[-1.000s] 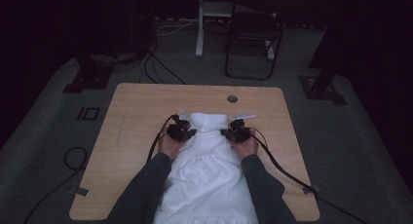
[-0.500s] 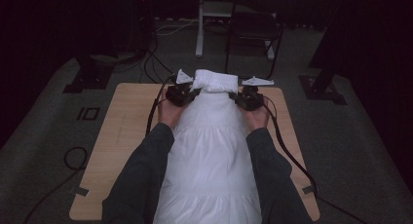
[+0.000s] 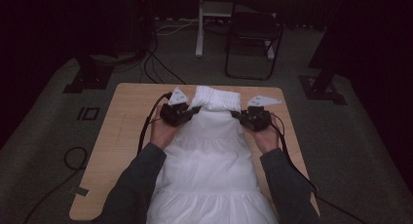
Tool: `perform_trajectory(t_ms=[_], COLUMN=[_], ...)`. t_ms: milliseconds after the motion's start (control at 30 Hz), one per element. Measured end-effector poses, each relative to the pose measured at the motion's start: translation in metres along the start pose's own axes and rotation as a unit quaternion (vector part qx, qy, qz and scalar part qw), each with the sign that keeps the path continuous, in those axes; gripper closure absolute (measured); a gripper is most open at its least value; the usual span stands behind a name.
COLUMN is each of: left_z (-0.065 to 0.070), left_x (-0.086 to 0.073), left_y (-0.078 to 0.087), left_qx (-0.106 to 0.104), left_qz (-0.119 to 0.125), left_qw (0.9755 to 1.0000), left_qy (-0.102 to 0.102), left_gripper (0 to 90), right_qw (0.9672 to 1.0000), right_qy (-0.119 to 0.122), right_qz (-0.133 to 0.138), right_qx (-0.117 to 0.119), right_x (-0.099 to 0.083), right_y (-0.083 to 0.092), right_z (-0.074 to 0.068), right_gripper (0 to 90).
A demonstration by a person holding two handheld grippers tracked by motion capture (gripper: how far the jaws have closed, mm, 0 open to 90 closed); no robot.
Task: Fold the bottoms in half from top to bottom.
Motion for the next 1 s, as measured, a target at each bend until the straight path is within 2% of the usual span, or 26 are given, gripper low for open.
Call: perform_trajectory(t_ms=[67,133,200,300,333,400,433,500,567,633,700,800,933,1000], left_z=[0.015,0.028,0.039,0.052,0.056,0.062,0.065,0.069,0.070,0.071,0.069,0.065,0.058,0.052], left_x=[-0.015,-0.033,-0.053,-0.086,-0.097,-0.119,-0.133,-0.151,-0.166,-0.177,-0.179,-0.179,-0.176,-0.173], left_y=[0.012,0.024,0.031,0.035,0.034,0.029,0.024,0.015,0.008,0.002,0.000,-0.002,-0.006,-0.012], left_qx=[-0.013,-0.028,-0.042,-0.066,-0.070,-0.080,-0.083,-0.071,-0.068,-0.052,-0.059,-0.063,-0.058,-0.051], left_qz=[-0.006,-0.009,-0.024,-0.054,-0.068,-0.093,-0.115,-0.148,-0.165,-0.178,-0.175,-0.173,-0.175,-0.172], left_qw=[0.9999,0.9995,0.9988,0.9964,0.9952,0.9924,0.9898,0.9864,0.9840,0.9826,0.9828,0.9827,0.9827,0.9836], left_qy=[-0.009,-0.009,-0.012,-0.002,-0.003,0.007,0.009,-0.003,0.008,-0.005,0.010,0.014,0.013,0.019], left_gripper=[82.5,82.4,82.0,81.5,81.0,80.7,80.6,79.5,79.4,79.1,79.0,78.9,78.9,78.8], right_qw=[0.9999,0.9996,0.9990,0.9980,0.9975,0.9963,0.9955,0.9938,0.9913,0.9895,0.9870,0.9853,0.9846,0.9850], right_qy=[0.008,0.017,0.025,0.017,0.015,0.008,0.010,0.009,-0.001,0.004,0.008,0.005,0.011,0.011], right_qz=[-0.001,-0.002,-0.007,-0.019,-0.026,-0.045,-0.059,-0.080,-0.098,-0.115,-0.134,-0.145,-0.151,-0.152], right_qx=[0.012,0.022,0.036,0.058,0.064,0.073,0.074,0.077,0.087,0.088,0.088,0.090,0.087,0.080], right_x=[-0.010,-0.020,-0.036,-0.064,-0.075,-0.099,-0.109,-0.127,-0.140,-0.149,-0.154,-0.155,-0.153,-0.150], right_y=[0.011,0.020,0.030,0.037,0.038,0.035,0.032,0.025,0.018,0.011,0.004,-0.001,-0.006,-0.013], right_z=[-0.014,-0.028,-0.047,-0.070,-0.077,-0.089,-0.095,-0.102,-0.106,-0.110,-0.113,-0.112,-0.109,-0.104], right_gripper=[84.0,84.0,83.9,83.9,83.9,83.8,83.7,83.6,83.3,83.1,82.7,82.5,82.5,82.7])
Point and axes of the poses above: each handheld gripper's, and its own axes: y roughly backward along the jaws, x roughly out of its top, z roughly to its right, the point moved 2 cm from there along -y, roughly forward along the jaws, and after that the axes turned 7 degrees about y, right-handed, at the moved point
